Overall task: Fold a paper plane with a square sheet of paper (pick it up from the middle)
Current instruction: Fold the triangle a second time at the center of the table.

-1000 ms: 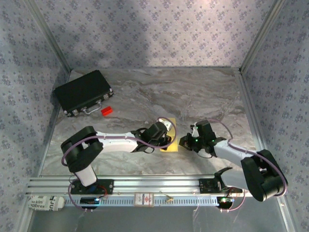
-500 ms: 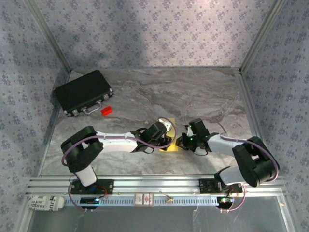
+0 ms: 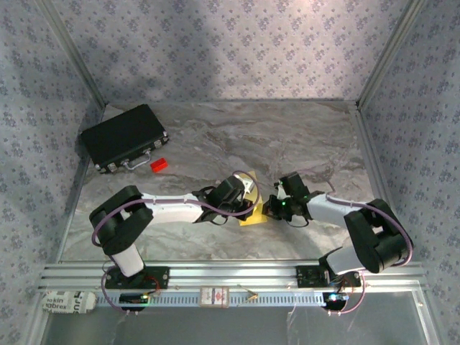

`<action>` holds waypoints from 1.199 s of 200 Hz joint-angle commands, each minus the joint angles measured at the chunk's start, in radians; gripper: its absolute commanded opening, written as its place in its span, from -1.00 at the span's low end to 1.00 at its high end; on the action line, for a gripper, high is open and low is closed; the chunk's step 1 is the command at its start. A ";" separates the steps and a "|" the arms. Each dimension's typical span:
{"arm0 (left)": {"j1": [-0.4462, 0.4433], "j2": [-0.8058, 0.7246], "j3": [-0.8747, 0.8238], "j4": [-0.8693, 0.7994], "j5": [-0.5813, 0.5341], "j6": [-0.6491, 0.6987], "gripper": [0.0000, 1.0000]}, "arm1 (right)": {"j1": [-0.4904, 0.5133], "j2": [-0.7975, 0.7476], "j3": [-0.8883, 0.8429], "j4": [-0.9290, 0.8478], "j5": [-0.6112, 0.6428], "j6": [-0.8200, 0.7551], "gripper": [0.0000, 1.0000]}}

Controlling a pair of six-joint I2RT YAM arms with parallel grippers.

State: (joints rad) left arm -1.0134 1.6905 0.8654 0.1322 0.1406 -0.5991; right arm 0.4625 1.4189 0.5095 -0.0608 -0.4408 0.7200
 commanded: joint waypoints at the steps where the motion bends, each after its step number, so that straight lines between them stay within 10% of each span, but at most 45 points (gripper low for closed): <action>1: 0.006 -0.003 0.026 -0.011 0.043 0.016 -0.85 | -0.009 0.018 0.016 -0.062 0.033 -0.028 -1.00; 240: 0.030 -0.008 -0.012 0.032 0.049 0.002 -1.00 | 0.029 0.061 0.031 0.082 -0.063 0.047 -1.00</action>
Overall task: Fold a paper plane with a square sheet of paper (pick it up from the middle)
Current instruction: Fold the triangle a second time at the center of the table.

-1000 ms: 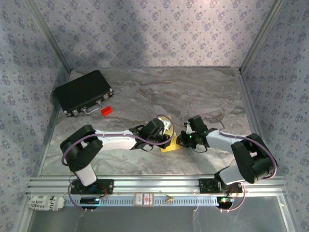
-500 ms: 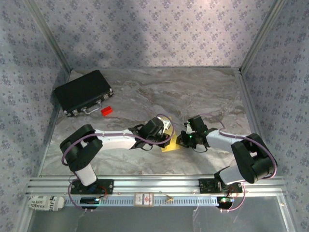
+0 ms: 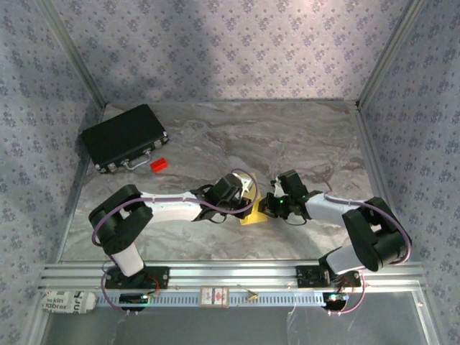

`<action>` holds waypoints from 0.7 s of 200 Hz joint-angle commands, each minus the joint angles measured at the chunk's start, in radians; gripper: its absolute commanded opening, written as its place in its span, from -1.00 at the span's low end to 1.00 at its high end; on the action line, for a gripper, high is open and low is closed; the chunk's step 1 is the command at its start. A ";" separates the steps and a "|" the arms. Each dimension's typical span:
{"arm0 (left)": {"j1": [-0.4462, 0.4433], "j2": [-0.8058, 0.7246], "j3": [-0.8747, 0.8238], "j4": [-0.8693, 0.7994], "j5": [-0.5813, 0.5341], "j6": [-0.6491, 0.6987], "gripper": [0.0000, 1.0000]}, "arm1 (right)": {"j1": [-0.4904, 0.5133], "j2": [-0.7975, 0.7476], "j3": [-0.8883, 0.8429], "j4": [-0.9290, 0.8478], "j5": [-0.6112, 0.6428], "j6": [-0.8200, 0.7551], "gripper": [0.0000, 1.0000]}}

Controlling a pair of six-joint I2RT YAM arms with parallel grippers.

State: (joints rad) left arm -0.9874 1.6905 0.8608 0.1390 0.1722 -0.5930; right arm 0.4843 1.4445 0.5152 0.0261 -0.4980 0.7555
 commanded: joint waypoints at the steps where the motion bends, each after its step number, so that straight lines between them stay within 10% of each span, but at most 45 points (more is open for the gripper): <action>1: 0.004 -0.008 -0.007 0.025 0.016 -0.004 -1.00 | 0.008 0.036 0.026 -0.009 -0.003 0.011 -1.00; 140: 0.056 0.036 0.004 -0.019 -0.031 0.059 -1.00 | -0.014 0.070 0.047 -0.165 0.054 -0.084 -1.00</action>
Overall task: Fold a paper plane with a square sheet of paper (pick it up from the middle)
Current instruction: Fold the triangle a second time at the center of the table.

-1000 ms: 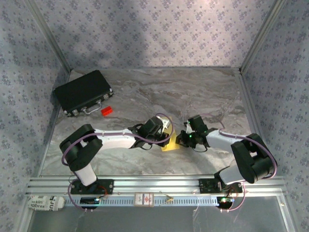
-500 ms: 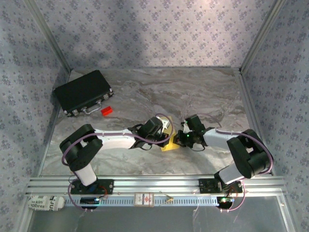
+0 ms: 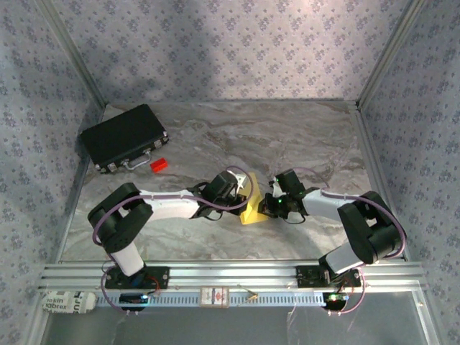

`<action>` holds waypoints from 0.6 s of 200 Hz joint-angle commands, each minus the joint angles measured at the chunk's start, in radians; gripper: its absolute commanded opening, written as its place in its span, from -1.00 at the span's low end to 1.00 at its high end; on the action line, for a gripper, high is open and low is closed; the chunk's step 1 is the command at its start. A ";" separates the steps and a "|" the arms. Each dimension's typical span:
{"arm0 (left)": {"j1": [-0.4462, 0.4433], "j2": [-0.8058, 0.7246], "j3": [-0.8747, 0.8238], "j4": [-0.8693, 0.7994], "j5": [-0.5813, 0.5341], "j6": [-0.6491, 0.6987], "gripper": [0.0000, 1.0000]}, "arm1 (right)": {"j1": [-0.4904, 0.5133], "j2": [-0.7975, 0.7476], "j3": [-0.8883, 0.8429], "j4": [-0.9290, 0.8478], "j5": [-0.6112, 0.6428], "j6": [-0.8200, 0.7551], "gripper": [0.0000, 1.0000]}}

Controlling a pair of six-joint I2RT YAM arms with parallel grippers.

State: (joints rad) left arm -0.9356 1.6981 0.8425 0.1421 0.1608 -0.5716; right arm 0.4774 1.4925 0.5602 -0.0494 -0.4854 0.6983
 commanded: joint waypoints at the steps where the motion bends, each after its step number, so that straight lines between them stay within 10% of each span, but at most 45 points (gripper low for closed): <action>1: 0.004 0.030 0.022 -0.023 -0.020 0.038 -1.00 | -0.007 0.022 0.002 -0.090 0.042 -0.027 -1.00; 120: 0.004 0.067 0.081 -0.084 -0.079 0.080 -0.98 | -0.012 0.025 0.010 -0.101 0.038 -0.035 -1.00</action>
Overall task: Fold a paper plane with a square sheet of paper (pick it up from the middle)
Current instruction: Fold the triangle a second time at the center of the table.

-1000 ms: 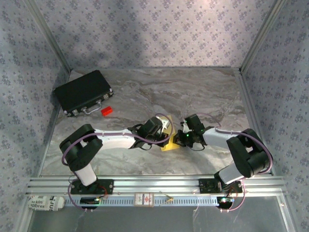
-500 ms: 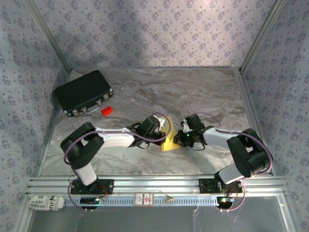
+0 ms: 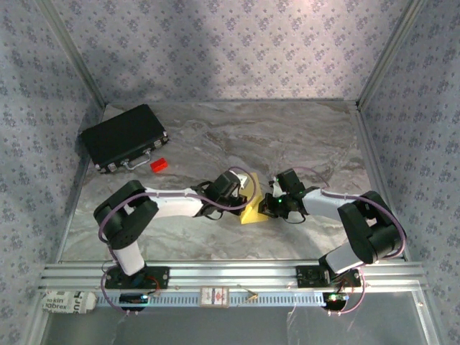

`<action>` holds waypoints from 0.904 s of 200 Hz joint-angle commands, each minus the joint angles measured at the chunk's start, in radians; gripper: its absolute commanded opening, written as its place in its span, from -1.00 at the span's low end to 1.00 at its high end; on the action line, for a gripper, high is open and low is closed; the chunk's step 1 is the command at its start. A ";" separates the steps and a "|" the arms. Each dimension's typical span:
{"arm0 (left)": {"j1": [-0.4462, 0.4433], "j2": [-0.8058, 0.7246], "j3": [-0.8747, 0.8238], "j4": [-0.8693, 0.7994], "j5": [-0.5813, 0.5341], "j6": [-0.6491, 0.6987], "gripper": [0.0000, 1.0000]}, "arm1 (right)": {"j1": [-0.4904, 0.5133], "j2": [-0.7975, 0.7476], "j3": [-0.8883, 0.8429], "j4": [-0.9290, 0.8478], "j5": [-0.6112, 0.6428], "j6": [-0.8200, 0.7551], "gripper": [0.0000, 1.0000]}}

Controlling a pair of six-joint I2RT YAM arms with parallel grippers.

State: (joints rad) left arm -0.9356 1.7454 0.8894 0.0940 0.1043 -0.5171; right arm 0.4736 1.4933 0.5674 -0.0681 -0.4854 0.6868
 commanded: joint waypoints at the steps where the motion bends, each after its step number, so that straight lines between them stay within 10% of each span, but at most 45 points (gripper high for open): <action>1: 0.004 0.020 0.034 -0.036 -0.023 0.025 -0.98 | -0.008 0.024 0.003 -0.081 0.037 -0.024 -1.00; 181: 0.004 0.060 0.048 -0.058 -0.023 0.043 -0.96 | -0.016 0.027 0.004 -0.084 0.035 -0.030 -1.00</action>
State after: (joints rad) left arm -0.9356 1.7855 0.9085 0.0551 0.0883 -0.4965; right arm 0.4660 1.4952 0.5732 -0.0818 -0.4862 0.6792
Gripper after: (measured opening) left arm 0.045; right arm 0.052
